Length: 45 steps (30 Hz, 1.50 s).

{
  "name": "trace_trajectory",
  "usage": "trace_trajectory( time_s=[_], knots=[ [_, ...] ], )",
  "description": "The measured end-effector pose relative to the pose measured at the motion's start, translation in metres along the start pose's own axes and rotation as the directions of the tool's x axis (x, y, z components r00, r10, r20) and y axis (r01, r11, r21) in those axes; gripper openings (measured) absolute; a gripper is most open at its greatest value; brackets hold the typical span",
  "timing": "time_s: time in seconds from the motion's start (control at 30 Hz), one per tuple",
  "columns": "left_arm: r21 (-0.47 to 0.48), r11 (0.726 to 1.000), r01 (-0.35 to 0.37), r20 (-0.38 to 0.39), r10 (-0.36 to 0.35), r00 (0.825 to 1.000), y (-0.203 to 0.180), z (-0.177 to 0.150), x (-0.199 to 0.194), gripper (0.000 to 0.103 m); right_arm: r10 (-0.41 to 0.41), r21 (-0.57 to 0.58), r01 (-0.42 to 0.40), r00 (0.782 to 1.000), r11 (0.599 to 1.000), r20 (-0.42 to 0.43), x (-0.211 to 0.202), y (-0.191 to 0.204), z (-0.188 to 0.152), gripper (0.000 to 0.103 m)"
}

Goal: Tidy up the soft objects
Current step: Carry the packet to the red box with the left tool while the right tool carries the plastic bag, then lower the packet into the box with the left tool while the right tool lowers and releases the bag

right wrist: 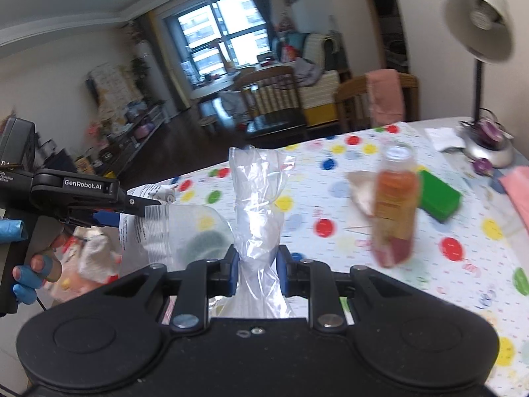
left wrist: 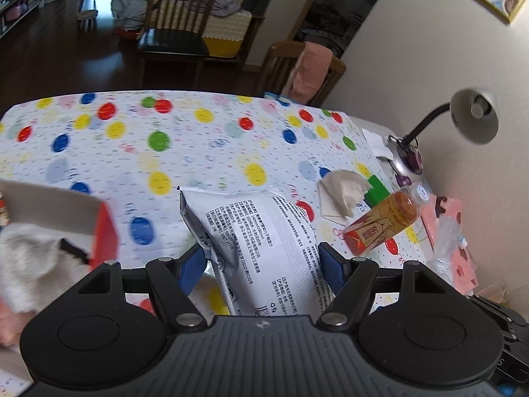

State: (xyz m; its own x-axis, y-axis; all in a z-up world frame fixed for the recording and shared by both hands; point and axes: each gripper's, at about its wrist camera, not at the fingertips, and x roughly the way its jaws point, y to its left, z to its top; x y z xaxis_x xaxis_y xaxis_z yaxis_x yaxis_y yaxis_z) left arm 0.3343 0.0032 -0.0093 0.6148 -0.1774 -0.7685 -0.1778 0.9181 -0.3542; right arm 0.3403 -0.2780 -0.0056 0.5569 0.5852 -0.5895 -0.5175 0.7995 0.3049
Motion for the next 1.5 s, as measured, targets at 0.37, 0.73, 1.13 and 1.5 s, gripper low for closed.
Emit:
trace_trajectory(
  time_s=[0.37, 0.73, 1.13, 1.5],
  knots=[
    [-0.043, 0.998, -0.038, 0.04, 0.04, 0.998, 0.093, -0.004, -0.071, 0.073, 0.099, -0.084, -0.102, 0.995, 0.991, -0.033, 0.036, 0.097, 0.005, 0.022],
    [-0.064, 0.995, -0.081, 0.062, 0.085, 0.994, 0.184, -0.003, -0.116, 0.073, 0.141, -0.133, -0.152, 0.986, 0.979, -0.088, 0.076, 0.182, -0.001, 0.022],
    [-0.031, 0.993, -0.115, 0.02, 0.115, 0.993, 0.264, -0.007, -0.131, 0.073, 0.133, -0.168, -0.165, 0.974, 0.972, -0.185, 0.129, 0.266, -0.019, 0.022],
    [0.051, 0.992, -0.118, -0.048, 0.12, 0.992, 0.313, -0.005, -0.11, 0.073, 0.042, -0.206, -0.099, 0.963, 0.973, -0.267, 0.178, 0.308, -0.031, 0.022]
  ],
)
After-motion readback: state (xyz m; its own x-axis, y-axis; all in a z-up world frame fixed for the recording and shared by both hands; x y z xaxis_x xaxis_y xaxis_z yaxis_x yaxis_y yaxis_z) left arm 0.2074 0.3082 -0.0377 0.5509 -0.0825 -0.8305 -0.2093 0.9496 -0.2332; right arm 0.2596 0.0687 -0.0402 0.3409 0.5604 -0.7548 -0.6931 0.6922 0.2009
